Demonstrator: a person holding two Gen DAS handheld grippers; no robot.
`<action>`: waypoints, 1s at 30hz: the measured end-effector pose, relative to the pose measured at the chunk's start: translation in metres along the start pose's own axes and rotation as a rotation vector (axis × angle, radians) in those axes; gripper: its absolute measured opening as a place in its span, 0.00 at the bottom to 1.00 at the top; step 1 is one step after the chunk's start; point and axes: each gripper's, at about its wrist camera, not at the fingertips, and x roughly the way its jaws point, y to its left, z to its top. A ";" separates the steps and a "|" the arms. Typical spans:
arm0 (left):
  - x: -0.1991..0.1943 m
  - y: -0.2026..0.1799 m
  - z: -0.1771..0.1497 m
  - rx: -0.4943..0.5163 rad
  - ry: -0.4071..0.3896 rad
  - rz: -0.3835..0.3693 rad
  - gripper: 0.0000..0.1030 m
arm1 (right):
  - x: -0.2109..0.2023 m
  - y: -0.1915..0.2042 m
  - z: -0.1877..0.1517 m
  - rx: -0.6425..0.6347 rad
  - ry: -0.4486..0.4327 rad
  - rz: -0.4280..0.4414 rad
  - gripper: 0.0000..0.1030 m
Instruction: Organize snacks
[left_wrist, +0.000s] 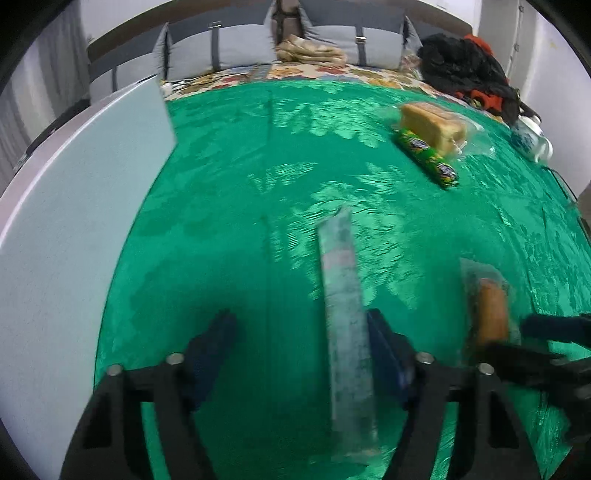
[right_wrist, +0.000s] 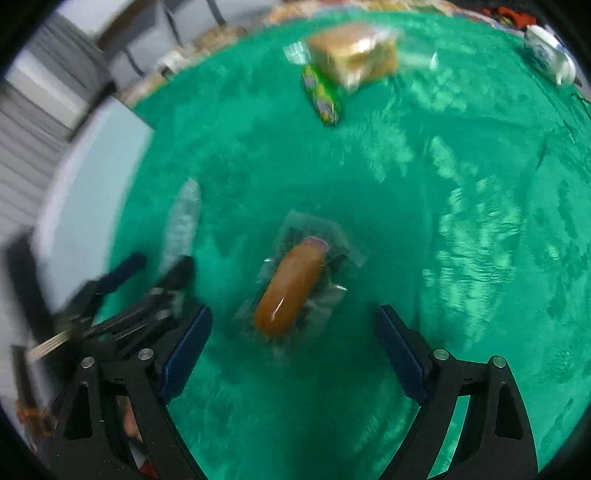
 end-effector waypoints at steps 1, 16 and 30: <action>-0.001 -0.005 0.001 0.024 -0.006 -0.007 0.48 | 0.001 0.010 0.003 -0.018 -0.032 -0.038 0.86; -0.080 0.030 -0.051 -0.223 -0.087 -0.234 0.17 | -0.045 -0.040 -0.003 0.073 -0.059 0.138 0.03; -0.125 0.030 -0.084 -0.197 -0.132 -0.224 0.17 | 0.000 0.007 0.000 -0.155 -0.050 -0.213 0.43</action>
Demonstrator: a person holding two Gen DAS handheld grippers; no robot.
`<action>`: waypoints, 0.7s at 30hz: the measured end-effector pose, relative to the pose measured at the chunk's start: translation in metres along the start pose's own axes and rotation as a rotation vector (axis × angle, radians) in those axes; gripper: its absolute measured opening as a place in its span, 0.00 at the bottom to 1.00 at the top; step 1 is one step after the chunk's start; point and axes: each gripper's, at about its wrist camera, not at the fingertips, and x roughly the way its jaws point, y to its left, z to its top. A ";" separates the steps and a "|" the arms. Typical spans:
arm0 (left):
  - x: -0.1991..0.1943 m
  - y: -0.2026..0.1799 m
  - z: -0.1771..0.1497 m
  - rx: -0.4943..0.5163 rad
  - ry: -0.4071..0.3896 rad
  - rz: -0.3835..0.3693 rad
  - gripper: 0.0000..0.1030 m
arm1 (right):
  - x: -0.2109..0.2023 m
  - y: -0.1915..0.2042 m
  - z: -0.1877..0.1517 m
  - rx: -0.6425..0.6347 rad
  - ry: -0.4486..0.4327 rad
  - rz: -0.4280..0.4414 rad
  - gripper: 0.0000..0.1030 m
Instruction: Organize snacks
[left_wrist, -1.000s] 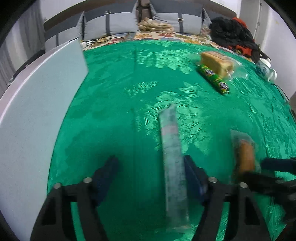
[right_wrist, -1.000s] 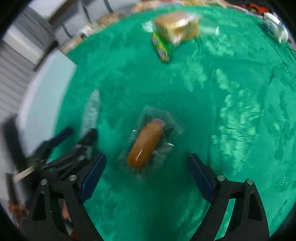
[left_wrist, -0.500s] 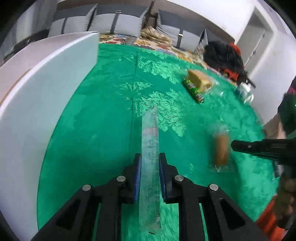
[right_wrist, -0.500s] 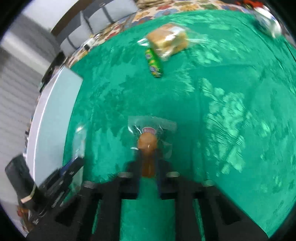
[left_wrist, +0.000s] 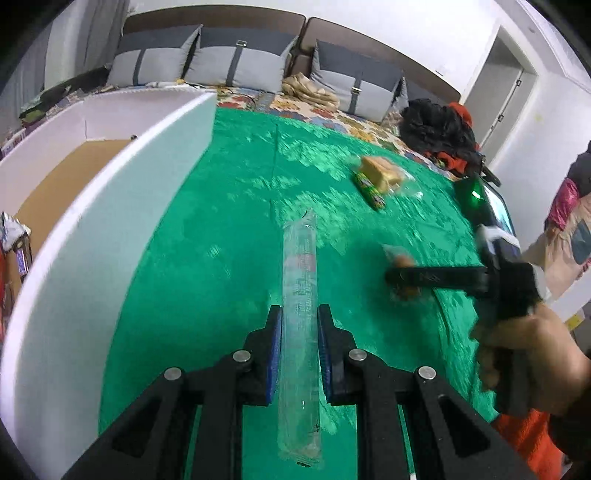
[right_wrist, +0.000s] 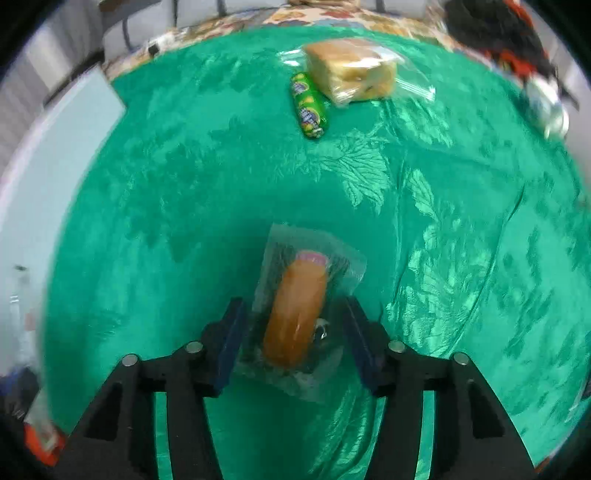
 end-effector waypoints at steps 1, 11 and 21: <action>-0.003 -0.001 -0.004 0.003 -0.001 -0.004 0.17 | -0.001 0.000 -0.001 0.007 -0.001 0.011 0.35; -0.034 0.012 -0.012 -0.056 -0.041 -0.049 0.17 | -0.032 -0.062 -0.004 0.256 -0.012 0.323 0.21; -0.039 0.006 0.007 -0.047 -0.022 -0.082 0.17 | -0.079 -0.064 -0.019 0.370 -0.098 0.510 0.22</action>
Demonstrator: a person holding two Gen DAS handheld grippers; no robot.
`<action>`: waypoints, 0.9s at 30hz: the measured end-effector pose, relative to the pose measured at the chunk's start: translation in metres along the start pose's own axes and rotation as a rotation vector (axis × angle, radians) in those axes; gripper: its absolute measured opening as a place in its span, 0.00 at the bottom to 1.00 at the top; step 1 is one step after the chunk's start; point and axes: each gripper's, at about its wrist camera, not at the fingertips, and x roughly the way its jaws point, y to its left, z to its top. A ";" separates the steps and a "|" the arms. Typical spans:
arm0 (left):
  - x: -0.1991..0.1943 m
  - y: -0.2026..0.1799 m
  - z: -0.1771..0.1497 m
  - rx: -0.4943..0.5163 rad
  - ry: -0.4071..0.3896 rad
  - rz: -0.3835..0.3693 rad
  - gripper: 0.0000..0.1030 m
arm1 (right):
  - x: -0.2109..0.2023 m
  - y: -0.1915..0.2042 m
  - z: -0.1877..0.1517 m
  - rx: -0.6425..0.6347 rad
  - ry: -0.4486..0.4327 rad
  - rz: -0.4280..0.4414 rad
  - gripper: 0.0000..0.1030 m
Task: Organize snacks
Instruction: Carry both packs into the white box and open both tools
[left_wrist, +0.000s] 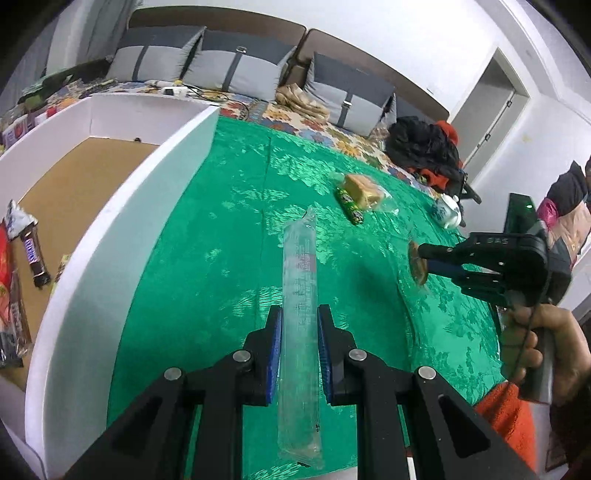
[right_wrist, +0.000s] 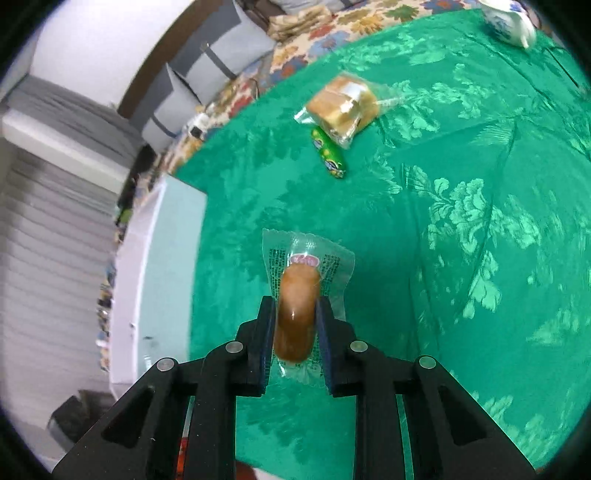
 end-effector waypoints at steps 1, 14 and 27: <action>0.003 -0.003 0.003 0.005 0.012 -0.006 0.17 | -0.006 -0.001 -0.002 0.013 -0.009 0.007 0.22; 0.014 -0.030 0.019 0.009 0.036 -0.050 0.17 | -0.035 -0.012 0.009 -0.007 -0.059 -0.021 0.22; -0.059 0.030 0.051 -0.088 -0.111 -0.028 0.17 | -0.054 0.077 0.009 -0.168 -0.079 0.054 0.22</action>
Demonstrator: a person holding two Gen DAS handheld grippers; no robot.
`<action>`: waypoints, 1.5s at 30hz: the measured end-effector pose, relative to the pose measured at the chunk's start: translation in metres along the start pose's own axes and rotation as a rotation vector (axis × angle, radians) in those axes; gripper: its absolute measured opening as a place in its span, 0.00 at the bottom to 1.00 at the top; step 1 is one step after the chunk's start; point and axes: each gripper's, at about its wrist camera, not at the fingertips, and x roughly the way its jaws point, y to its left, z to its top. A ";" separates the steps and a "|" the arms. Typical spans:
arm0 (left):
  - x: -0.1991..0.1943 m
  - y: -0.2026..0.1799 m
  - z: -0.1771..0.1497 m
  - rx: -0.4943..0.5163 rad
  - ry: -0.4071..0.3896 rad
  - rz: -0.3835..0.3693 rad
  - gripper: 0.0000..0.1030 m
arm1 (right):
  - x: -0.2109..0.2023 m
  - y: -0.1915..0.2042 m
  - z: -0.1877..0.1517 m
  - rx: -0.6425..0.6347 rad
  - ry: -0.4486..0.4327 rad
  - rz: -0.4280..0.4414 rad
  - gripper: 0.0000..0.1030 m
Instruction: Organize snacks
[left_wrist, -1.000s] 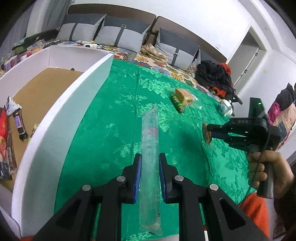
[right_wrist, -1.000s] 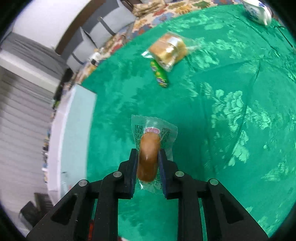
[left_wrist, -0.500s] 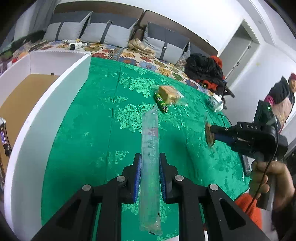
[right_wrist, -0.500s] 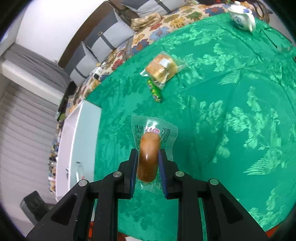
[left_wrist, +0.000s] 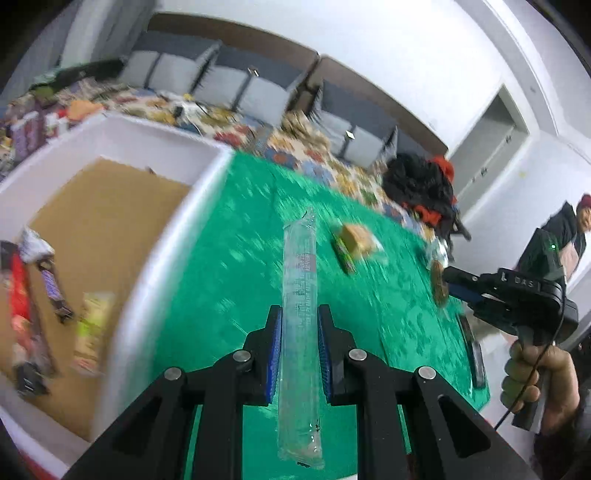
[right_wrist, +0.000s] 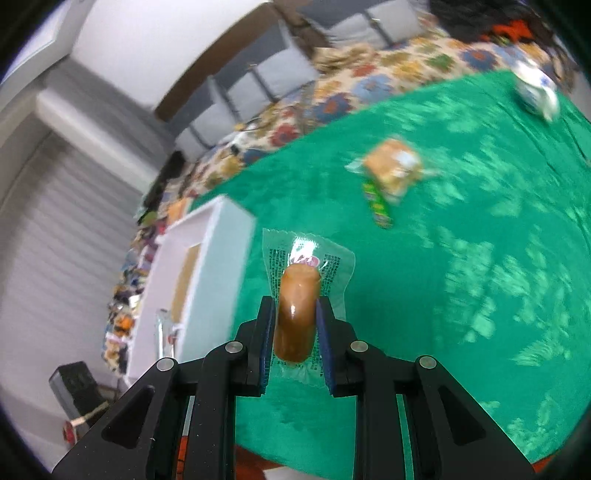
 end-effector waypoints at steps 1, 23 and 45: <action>-0.009 0.008 0.005 0.004 -0.018 0.025 0.17 | 0.004 0.017 0.003 -0.022 0.007 0.024 0.22; -0.086 0.176 0.009 -0.146 -0.089 0.457 0.83 | 0.126 0.193 -0.027 -0.331 0.132 0.136 0.68; 0.142 -0.093 -0.073 0.304 0.220 0.109 0.93 | 0.014 -0.207 -0.063 -0.143 -0.046 -0.657 0.69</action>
